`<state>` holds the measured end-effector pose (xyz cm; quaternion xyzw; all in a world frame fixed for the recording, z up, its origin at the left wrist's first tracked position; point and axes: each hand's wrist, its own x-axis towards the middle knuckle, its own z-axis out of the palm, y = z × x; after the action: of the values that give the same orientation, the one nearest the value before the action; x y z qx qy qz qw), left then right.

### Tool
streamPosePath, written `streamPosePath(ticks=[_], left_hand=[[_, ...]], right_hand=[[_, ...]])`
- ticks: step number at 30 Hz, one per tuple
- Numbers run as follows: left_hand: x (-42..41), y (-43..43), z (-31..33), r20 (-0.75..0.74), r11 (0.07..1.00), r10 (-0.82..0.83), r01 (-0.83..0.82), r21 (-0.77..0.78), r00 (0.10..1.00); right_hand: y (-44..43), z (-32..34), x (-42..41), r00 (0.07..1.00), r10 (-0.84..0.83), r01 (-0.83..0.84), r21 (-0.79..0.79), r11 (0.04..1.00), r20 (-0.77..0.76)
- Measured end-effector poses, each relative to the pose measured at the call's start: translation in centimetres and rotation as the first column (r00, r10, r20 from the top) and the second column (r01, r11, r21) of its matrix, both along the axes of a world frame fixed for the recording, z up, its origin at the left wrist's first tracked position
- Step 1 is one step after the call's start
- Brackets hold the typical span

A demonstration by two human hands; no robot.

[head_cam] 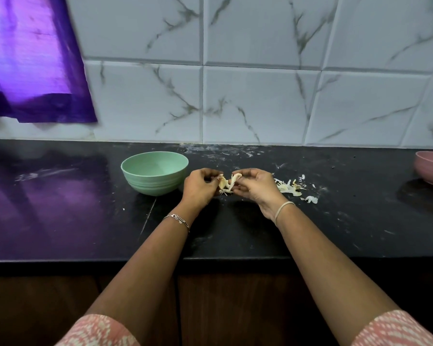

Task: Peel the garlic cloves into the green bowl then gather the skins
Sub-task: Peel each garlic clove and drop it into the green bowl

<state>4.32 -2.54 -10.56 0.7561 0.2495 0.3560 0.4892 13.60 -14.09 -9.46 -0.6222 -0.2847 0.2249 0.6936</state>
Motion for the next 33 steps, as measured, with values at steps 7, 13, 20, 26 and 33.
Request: streamPosePath(ticks=[7,13,20,26,33], left_hand=[[-0.18,-0.23,0.11,0.0,0.999,-0.029,0.029,-0.015,1.0],[0.12,-0.32,0.04,-0.153,0.975,0.06,-0.025,0.221,0.986],[-0.02,-0.79,0.36,0.016,0.982,-0.099,0.095,0.165,0.995],[0.19,-0.18,0.09,0.033,0.984,-0.118,0.113,0.137,0.992],[0.07,-0.73,0.51,0.076,0.995,-0.093,0.09,0.038,0.993]], right_hand=[[-0.22,0.17,0.13,0.987,0.099,-0.091,0.068,0.994,-0.13],[-0.26,0.03,0.27,0.987,0.107,-0.097,0.09,0.991,-0.116],[-0.16,-0.03,0.47,0.998,0.03,-0.022,0.126,0.992,-0.063],[-0.07,-0.17,0.83,1.0,-0.003,0.005,0.063,0.998,-0.024],[-0.3,0.2,0.31,0.996,0.073,-0.066,0.132,0.989,-0.051]])
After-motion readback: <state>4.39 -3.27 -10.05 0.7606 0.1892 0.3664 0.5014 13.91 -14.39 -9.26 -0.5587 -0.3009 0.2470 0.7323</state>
